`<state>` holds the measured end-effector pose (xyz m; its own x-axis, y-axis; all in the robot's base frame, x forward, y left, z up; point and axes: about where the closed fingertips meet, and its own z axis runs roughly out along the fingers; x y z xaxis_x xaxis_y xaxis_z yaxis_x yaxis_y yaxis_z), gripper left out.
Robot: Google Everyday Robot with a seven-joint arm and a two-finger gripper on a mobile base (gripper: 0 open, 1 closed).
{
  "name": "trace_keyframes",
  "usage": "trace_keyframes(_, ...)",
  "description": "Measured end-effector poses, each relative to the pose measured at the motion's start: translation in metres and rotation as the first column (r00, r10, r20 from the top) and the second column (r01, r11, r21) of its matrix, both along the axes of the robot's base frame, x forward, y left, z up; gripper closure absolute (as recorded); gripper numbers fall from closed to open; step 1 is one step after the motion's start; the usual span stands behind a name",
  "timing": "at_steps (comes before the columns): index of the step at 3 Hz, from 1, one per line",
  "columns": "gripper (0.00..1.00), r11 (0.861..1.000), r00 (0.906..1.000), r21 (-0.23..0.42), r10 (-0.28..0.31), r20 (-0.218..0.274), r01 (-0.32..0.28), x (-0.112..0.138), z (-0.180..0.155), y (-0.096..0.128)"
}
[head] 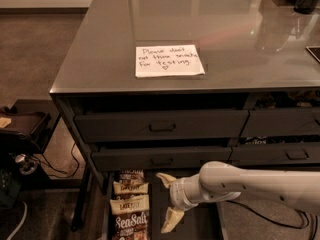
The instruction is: Pick brown chip bag from bottom drawer and place on counter
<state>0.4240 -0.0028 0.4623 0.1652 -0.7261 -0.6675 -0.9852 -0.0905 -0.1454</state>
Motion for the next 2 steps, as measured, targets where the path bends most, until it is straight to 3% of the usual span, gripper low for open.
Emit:
trace_keyframes(1,0.00,0.999,0.9998,0.039,-0.017,-0.005,0.017,0.009,-0.060,0.021)
trace_keyframes(2,0.00,0.995,0.9966,0.085,-0.048,-0.068,0.053,0.004,-0.119,0.043)
